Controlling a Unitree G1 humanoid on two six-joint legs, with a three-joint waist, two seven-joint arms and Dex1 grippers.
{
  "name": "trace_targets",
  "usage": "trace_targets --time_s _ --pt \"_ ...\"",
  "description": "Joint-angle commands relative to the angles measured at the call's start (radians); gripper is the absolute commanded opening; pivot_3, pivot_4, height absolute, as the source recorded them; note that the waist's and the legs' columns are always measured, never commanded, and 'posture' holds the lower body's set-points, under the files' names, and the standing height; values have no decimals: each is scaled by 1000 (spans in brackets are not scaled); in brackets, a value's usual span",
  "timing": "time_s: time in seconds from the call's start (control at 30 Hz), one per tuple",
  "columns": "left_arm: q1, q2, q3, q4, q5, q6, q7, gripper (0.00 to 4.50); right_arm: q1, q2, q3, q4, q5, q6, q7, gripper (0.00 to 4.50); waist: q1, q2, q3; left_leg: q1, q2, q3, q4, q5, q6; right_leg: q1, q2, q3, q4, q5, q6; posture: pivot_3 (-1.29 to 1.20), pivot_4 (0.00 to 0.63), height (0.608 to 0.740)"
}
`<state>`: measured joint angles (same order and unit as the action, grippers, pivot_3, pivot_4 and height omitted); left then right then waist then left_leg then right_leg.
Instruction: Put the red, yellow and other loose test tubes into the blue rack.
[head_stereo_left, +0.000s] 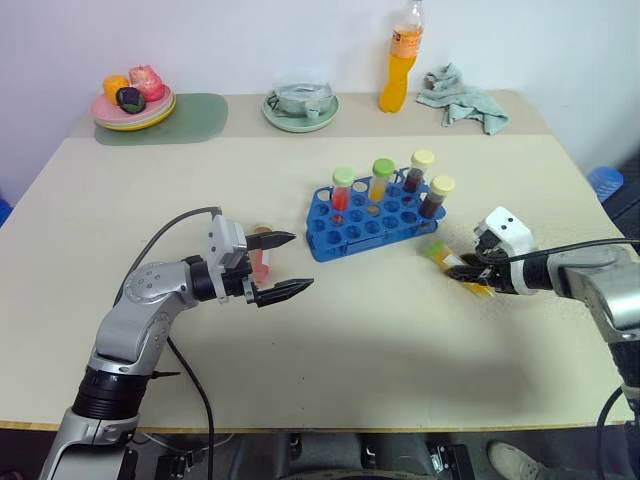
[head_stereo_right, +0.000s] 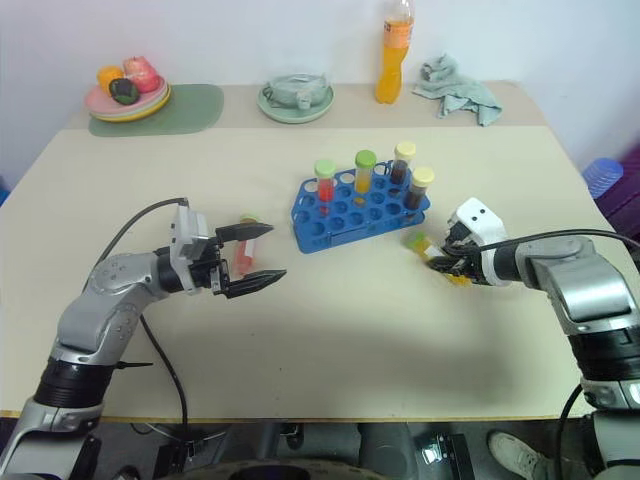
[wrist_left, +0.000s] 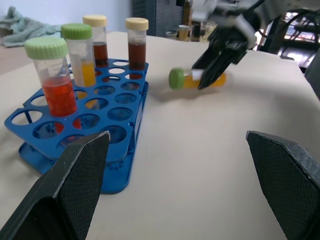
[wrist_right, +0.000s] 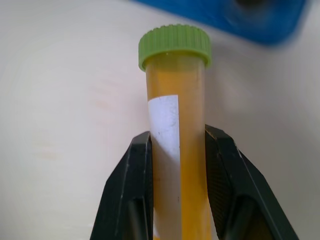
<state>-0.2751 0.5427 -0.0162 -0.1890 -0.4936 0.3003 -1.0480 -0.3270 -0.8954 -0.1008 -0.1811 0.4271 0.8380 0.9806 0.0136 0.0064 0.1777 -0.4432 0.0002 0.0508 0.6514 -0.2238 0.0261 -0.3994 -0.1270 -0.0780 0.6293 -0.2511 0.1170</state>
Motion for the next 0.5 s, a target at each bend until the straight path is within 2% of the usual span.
trace_targets --time_s 0.03,0.13,0.2,0.37,0.5 --pt "1 0 20 -15 -23 0 2 4500 20 117 -122 -143 134 -151 22 776 -3 0 0 0 1 0 0 0 0 0 1 0 0 0 0 0 150 740" --pt "-4 -11 34 -4 -29 -3 18 4500 -28 316 -153 -99 200 -270 -42 776 -3 -1 0 1 2 0 0 0 0 1 2 0 0 0 0 0 150 740" --pt "-7 -19 44 6 -29 -7 31 4500 -49 395 -150 -64 206 -335 -58 776 -1 -1 0 1 2 0 1 0 -1 1 2 0 0 0 0 0 150 740" --pt "-17 -41 64 13 -43 2 71 4500 -75 609 -86 67 84 -639 -153 776 -2 -2 0 1 2 -1 1 0 -1 1 2 0 0 0 0 0 150 740" --pt "-32 -61 70 10 -47 9 106 4500 -86 715 -67 250 -36 -923 -217 776 -3 -1 0 1 1 0 1 1 -1 1 3 0 1 0 0 0 150 740"
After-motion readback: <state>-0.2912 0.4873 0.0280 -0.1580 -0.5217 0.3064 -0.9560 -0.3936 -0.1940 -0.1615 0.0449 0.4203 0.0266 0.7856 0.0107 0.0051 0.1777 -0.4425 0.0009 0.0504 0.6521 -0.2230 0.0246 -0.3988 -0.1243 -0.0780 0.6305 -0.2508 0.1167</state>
